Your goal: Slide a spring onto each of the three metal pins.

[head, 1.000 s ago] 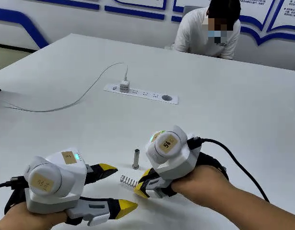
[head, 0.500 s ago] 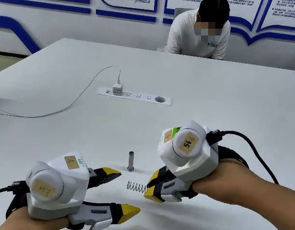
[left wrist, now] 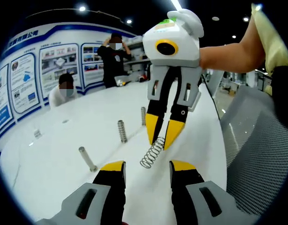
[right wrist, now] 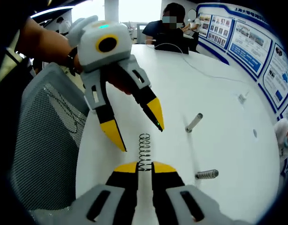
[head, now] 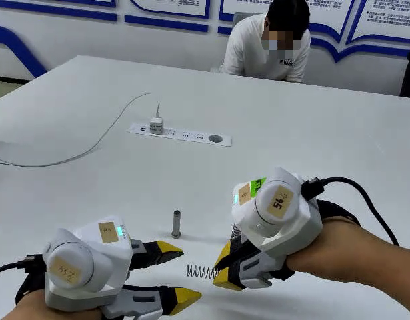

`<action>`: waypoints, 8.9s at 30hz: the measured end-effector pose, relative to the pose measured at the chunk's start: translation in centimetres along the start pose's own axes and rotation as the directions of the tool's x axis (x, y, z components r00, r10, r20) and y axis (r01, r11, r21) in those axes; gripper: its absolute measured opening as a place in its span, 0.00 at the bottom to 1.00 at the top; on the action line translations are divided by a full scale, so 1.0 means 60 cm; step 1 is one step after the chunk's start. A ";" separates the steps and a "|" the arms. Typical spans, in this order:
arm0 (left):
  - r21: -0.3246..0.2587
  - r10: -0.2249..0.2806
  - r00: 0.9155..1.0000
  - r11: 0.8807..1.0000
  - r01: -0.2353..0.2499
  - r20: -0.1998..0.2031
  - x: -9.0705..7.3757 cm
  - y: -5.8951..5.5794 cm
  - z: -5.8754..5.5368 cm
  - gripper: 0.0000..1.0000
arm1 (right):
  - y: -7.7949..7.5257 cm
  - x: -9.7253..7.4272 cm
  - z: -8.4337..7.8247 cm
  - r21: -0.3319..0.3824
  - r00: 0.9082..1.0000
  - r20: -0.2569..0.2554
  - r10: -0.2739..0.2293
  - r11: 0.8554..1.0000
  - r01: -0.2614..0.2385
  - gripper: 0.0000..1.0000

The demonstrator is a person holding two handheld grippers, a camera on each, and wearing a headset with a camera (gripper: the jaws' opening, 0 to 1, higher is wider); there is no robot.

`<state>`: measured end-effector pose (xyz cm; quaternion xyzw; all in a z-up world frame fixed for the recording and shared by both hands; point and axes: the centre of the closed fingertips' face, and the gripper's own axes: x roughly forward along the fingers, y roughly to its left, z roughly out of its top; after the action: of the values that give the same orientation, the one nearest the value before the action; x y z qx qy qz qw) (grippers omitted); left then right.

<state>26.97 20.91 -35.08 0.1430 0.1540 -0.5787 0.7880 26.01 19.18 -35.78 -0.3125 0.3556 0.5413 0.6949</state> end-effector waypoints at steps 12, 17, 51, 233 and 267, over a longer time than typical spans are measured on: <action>0.059 -0.047 0.999 0.997 0.047 -0.002 0.006 -0.021 0.002 0.22 | 0.017 0.000 -0.002 -0.035 0.999 -0.028 0.037 0.999 -0.038 0.12; 0.079 -0.056 0.998 0.995 0.056 -0.004 0.007 -0.026 0.001 0.14 | 0.020 -0.002 -0.001 -0.043 0.999 -0.034 0.042 0.998 -0.044 0.12; 0.088 -0.043 0.999 0.995 0.043 0.003 0.008 -0.025 0.008 0.11 | 0.022 -0.030 0.088 -0.108 0.996 0.085 0.023 0.994 -0.014 0.12; -0.134 0.126 0.992 0.983 -0.126 -0.003 -0.031 0.063 -0.031 0.56 | -0.148 0.058 0.076 0.211 0.975 0.142 -0.169 0.968 0.137 0.22; -0.112 0.110 0.994 0.988 -0.109 -0.001 -0.029 0.053 -0.014 0.61 | -0.078 -0.033 -0.020 0.304 0.940 0.183 -0.287 0.926 0.223 0.26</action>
<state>29.48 23.67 -34.95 0.1055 0.1759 -0.5253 0.8258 30.08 16.11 -34.58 -0.1922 0.3038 0.4219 0.8323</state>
